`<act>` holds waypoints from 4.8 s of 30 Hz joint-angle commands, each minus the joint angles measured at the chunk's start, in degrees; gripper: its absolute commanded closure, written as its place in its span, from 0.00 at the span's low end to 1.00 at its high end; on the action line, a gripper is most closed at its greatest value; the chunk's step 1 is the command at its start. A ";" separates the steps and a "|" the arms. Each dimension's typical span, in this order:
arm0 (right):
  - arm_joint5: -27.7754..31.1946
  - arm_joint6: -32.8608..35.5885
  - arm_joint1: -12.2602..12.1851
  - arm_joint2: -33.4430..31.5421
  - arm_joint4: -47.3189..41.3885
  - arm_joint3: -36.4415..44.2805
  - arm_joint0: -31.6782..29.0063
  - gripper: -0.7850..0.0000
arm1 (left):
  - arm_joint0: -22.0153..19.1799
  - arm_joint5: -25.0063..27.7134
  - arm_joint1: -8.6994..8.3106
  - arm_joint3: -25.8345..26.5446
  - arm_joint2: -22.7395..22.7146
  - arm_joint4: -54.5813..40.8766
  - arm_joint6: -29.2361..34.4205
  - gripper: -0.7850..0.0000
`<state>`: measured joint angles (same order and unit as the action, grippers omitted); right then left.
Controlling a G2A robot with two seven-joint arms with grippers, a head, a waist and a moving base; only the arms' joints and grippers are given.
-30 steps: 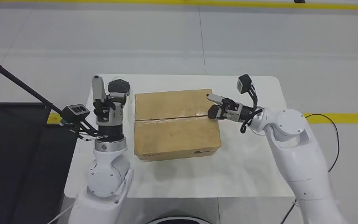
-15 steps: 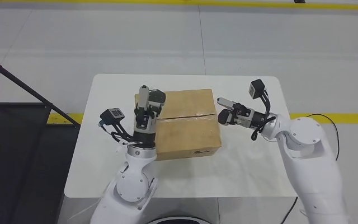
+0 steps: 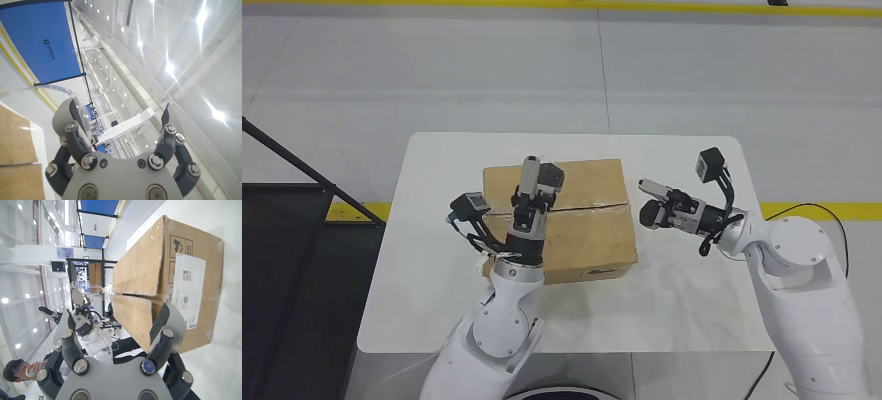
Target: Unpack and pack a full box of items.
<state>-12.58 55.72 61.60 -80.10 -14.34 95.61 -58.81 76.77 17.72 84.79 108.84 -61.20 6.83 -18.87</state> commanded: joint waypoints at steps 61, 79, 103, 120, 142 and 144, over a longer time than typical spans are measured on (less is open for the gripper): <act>0.96 -4.29 -3.39 -11.42 -3.33 7.80 -12.40 0.00 | -8.05 0.43 6.15 -15.65 9.87 -3.18 0.14 0.00; 1.98 -4.02 -3.98 -11.77 -4.04 6.61 -12.87 0.00 | -10.94 -0.77 7.57 -21.17 11.12 -2.24 -0.69 0.00; 3.18 -4.66 -4.66 -12.97 -5.35 7.16 -14.87 0.00 | -14.63 -3.11 10.79 -28.37 13.81 -0.16 -1.49 0.00; 3.17 -5.14 -5.06 -13.08 -5.82 7.77 -15.55 0.00 | -16.53 -5.28 13.00 -31.43 14.69 0.91 -2.23 0.00; 6.06 -4.08 -4.91 -5.77 -4.62 5.02 -4.58 0.00 | -3.97 -4.84 10.89 0.71 4.50 5.78 6.74 0.00; 5.09 -3.81 -4.82 -3.97 -3.37 4.17 -2.46 0.00 | -1.73 -5.19 10.23 4.65 0.70 6.81 8.15 0.00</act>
<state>-6.89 51.79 56.76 -84.89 -18.55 100.15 -62.34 73.64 12.65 95.39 110.98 -58.08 12.95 -11.44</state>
